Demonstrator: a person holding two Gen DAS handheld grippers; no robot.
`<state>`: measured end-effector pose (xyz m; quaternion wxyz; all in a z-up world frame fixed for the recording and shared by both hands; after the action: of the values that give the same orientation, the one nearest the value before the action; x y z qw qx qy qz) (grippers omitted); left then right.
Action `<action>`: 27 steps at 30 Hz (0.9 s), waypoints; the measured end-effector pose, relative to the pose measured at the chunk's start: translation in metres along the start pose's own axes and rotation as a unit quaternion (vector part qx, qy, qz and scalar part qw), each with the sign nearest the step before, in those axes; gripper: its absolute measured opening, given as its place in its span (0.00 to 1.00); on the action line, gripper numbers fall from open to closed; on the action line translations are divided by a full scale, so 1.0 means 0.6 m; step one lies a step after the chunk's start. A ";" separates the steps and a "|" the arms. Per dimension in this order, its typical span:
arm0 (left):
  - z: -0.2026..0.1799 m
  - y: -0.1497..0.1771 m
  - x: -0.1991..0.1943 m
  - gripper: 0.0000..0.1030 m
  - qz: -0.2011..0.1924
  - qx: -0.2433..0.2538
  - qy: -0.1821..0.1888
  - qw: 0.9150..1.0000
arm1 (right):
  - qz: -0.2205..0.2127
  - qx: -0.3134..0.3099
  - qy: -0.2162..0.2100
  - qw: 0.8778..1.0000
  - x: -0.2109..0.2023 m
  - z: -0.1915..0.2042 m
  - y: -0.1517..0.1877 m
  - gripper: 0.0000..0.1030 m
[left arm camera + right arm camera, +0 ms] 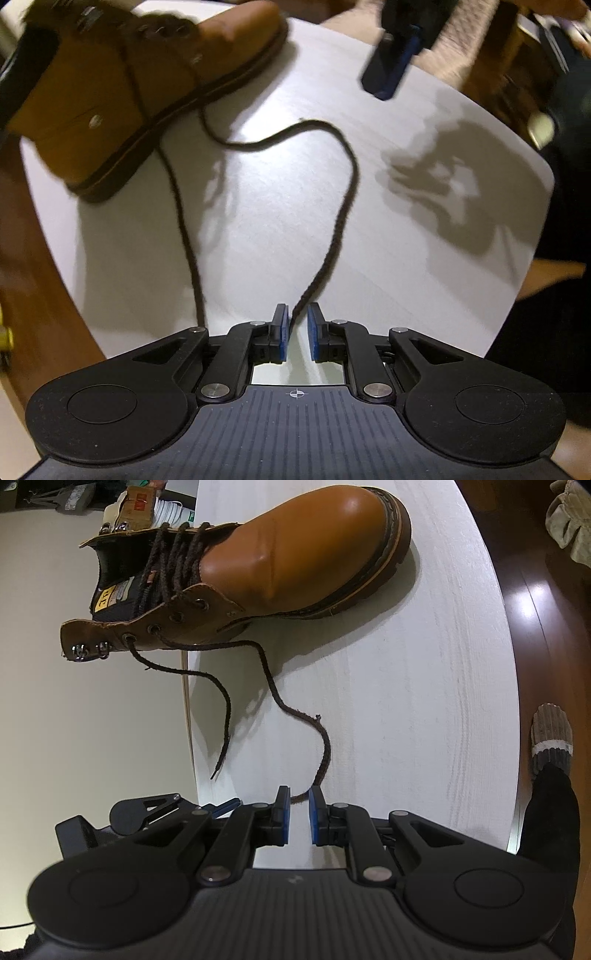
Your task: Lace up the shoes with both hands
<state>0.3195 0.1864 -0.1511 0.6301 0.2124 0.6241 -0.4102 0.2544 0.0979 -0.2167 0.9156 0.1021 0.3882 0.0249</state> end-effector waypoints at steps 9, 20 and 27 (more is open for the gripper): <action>0.002 -0.025 -0.043 0.02 -0.026 0.027 0.025 0.999 | 0.023 -0.218 0.038 0.975 0.021 0.072 0.031 0.13; 0.015 -0.085 -0.103 0.02 -0.067 0.107 -0.001 0.992 | 0.037 -0.638 0.089 0.764 0.068 0.180 0.129 0.13; 0.014 -0.101 -0.110 0.02 -0.067 0.115 0.000 0.991 | 0.031 -0.652 0.092 0.752 0.077 0.180 0.120 0.08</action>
<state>0.2852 0.1617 -0.0717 0.5726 0.2413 0.5858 -0.5203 0.3666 0.1560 -0.1613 0.7187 -0.5102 0.3568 0.3096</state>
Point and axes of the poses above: each gripper's, at about its wrist camera, not at the fingertips, and x roughly the way its jaws point, z to its left, y to its underside, the point moved 7 cm from there along x, roughly the way its jaws point, and after that the axes turned 10 degrees about x, right-handed, at the moved point
